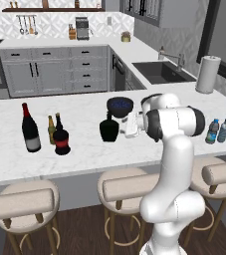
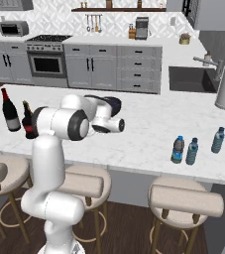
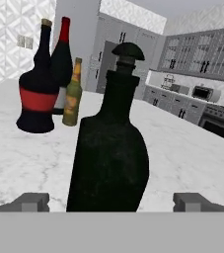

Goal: Move the plastic bottles in the middle to the plastics group, and the glass bottles in the middle to the glass group.

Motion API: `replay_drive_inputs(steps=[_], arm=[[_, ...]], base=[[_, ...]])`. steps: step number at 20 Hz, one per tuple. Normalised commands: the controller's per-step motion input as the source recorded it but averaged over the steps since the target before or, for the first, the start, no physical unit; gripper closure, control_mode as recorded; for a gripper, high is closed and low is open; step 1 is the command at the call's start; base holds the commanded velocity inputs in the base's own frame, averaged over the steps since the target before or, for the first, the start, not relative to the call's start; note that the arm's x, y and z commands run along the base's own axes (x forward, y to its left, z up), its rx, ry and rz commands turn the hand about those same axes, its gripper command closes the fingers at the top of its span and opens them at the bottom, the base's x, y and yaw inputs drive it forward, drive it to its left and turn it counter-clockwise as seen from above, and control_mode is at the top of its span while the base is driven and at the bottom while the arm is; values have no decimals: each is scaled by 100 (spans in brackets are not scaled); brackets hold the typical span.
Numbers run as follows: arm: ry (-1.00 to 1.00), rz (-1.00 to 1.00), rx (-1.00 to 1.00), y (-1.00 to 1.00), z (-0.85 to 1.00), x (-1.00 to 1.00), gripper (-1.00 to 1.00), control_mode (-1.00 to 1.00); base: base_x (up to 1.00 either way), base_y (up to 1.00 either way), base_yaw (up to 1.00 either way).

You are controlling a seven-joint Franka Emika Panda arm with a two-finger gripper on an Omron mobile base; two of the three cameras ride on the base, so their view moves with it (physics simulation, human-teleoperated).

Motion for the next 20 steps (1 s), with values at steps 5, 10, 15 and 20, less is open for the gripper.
replay_drive_inputs(steps=[5,10,15,20], arm=[[6,0,0,18,0,21,-100,-100],[8,0,0,22,0,8,-100,-100],[7,0,0,20,0,0,-100,-100],[4,0,0,3,0,0,-100,-100]], base=[[0,0,0],[0,0,0],[0,0,0],[0,0,0]])
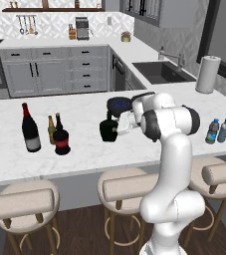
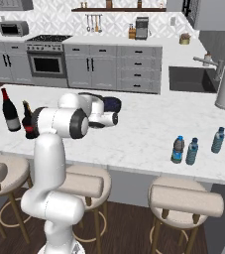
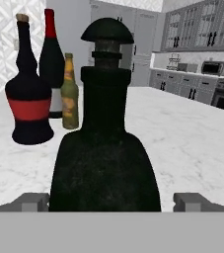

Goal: Move the plastic bottles in the middle to the plastics group, and the glass bottles in the middle to the glass group.

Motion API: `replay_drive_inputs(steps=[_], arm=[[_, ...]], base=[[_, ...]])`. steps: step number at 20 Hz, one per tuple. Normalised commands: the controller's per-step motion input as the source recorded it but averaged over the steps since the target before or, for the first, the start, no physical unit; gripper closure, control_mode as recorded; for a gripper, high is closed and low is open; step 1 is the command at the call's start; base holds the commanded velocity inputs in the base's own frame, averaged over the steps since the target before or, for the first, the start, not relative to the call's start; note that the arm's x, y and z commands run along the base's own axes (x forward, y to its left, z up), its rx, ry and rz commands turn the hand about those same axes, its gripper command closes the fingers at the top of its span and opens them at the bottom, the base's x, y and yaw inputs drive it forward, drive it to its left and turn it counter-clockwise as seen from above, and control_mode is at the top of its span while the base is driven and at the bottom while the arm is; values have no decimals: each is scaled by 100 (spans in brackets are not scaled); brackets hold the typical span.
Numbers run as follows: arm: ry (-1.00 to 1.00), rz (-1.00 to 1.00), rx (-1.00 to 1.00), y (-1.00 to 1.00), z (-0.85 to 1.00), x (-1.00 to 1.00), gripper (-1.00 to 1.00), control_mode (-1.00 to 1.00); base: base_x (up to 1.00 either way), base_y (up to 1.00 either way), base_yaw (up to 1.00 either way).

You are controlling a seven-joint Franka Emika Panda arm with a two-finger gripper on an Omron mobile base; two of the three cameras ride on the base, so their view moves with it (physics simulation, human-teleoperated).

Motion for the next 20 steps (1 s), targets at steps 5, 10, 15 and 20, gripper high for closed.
replay_drive_inputs(steps=[5,10,15,20], arm=[[1,0,0,0,0,0,100,-100],[-2,5,2,17,2,0,100,-100],[-5,14,3,61,13,2,100,-100],[0,13,0,79,2,1,100,-100]], base=[[0,0,0],[0,0,0],[0,0,0],[0,0,0]])
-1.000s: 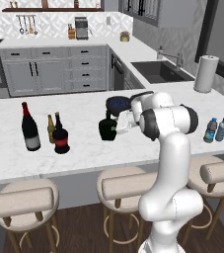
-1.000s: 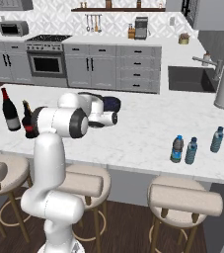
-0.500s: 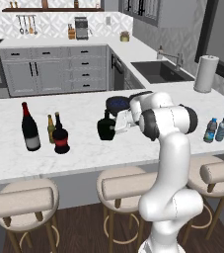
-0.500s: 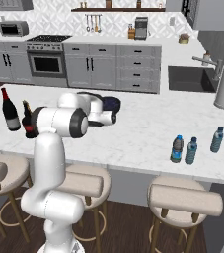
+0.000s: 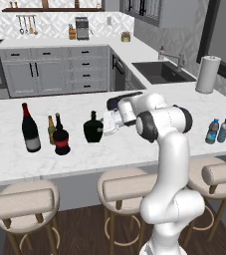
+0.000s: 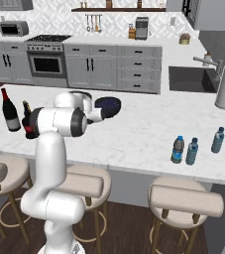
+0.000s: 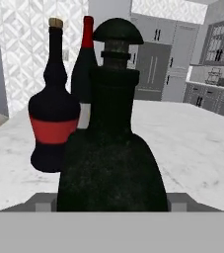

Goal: Move the plastic bottles in the middle to the plastics group, and the glass bottles in the middle to the glass group.

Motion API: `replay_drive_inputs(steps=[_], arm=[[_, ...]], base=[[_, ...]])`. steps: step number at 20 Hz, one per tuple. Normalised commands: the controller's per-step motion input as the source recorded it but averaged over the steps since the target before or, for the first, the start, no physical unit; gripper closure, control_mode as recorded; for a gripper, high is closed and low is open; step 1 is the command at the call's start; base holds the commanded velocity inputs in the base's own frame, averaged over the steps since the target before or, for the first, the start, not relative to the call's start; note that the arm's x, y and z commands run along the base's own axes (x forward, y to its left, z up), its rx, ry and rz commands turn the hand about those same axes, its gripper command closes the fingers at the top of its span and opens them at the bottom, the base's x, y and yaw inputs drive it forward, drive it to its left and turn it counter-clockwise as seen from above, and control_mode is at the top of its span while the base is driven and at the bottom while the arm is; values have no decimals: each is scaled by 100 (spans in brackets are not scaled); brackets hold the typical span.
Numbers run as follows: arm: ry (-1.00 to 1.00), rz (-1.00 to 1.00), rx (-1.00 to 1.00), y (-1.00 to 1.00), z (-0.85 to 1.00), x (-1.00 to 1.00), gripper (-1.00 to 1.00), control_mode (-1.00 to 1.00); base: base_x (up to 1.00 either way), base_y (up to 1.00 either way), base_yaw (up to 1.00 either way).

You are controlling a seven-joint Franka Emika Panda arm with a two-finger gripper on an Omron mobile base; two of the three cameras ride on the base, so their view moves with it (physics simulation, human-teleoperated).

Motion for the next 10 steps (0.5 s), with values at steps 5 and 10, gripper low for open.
replay_drive_inputs(steps=[5,10], arm=[[-1,8,0,67,0,4,100,-100],[-5,4,0,52,0,3,100,-100]], base=[[0,0,0],[0,0,0]])
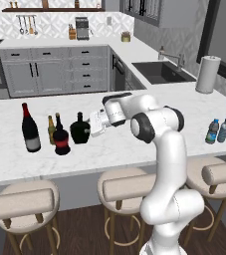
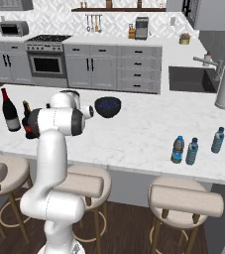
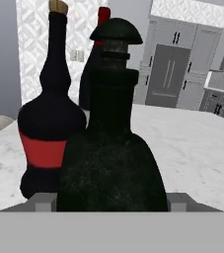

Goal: Move the plastic bottles in the middle to the plastics group, and the glass bottles in the middle to the glass group.

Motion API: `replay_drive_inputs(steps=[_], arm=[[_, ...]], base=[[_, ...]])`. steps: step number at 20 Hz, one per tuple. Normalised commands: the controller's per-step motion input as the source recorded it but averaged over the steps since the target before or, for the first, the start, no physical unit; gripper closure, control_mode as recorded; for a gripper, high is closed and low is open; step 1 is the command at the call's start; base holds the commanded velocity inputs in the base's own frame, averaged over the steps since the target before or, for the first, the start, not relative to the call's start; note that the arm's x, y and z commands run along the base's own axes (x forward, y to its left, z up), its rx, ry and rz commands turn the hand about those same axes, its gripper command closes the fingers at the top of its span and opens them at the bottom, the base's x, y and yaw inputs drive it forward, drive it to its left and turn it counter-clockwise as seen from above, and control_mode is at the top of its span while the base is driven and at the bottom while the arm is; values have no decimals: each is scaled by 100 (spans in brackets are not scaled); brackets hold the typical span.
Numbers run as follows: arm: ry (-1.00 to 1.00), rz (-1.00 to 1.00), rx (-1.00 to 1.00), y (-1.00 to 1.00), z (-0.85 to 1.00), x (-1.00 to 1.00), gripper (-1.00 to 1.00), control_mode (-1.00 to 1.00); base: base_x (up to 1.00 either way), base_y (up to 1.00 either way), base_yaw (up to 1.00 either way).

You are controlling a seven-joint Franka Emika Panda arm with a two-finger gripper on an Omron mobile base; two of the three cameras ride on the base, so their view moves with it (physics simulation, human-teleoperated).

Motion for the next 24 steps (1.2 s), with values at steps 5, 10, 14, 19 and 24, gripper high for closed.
replay_drive_inputs(steps=[5,10,14,19,24], arm=[[-8,1,0,24,-4,14,100,-100],[-4,0,0,16,-3,18,100,-100],[0,3,0,27,0,0,100,-100],[0,1,0,18,-1,0,100,-100],[0,0,0,1,-33,0,100,-100]], base=[[0,0,0],[0,0,0],[0,0,0],[0,0,0],[0,0,0]])
